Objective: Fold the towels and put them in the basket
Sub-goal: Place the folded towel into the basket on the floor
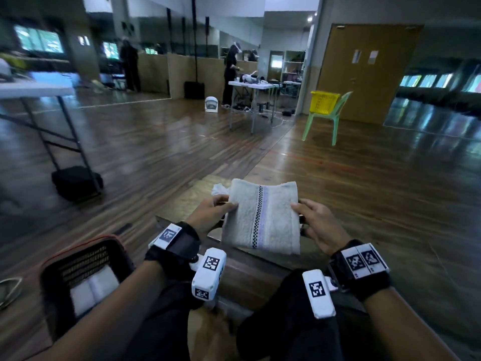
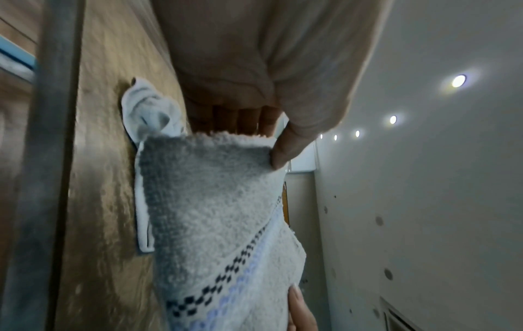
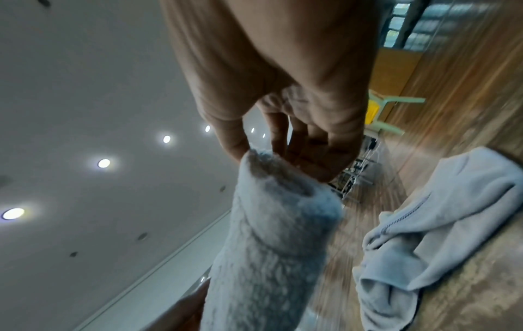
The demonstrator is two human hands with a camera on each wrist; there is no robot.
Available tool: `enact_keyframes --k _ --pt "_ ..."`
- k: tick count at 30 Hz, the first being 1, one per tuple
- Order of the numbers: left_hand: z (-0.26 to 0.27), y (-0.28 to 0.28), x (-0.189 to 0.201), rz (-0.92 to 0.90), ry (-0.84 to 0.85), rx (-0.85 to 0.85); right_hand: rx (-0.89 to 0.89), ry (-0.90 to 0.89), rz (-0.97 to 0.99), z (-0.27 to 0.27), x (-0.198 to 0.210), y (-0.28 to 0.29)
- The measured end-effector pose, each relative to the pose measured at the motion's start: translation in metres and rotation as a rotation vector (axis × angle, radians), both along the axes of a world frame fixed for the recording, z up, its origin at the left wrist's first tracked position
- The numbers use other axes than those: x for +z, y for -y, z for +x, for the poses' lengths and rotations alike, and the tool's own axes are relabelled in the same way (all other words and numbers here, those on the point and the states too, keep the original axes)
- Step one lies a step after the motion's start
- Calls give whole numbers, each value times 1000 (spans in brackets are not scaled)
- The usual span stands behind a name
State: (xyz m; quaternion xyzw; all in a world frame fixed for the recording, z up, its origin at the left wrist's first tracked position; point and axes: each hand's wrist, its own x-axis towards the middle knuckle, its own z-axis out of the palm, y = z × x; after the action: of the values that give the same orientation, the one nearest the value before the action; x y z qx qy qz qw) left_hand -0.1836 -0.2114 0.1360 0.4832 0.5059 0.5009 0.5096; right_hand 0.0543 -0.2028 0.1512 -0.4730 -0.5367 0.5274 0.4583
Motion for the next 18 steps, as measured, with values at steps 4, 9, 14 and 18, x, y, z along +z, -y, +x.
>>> enact_keyframes --k 4,9,14,18 --pt "-39 17 -4 -1 8 149 136 1 -12 -44 -6 -22" --pt "-91 44 -2 0 9 317 324 -22 -33 -112 -14 -42" --pt "-135 77 2 27 -6 497 504 -35 -86 -181 -18 -50" --pt "-168 101 -6 31 -8 630 611 -45 -118 -231 -25 -48"
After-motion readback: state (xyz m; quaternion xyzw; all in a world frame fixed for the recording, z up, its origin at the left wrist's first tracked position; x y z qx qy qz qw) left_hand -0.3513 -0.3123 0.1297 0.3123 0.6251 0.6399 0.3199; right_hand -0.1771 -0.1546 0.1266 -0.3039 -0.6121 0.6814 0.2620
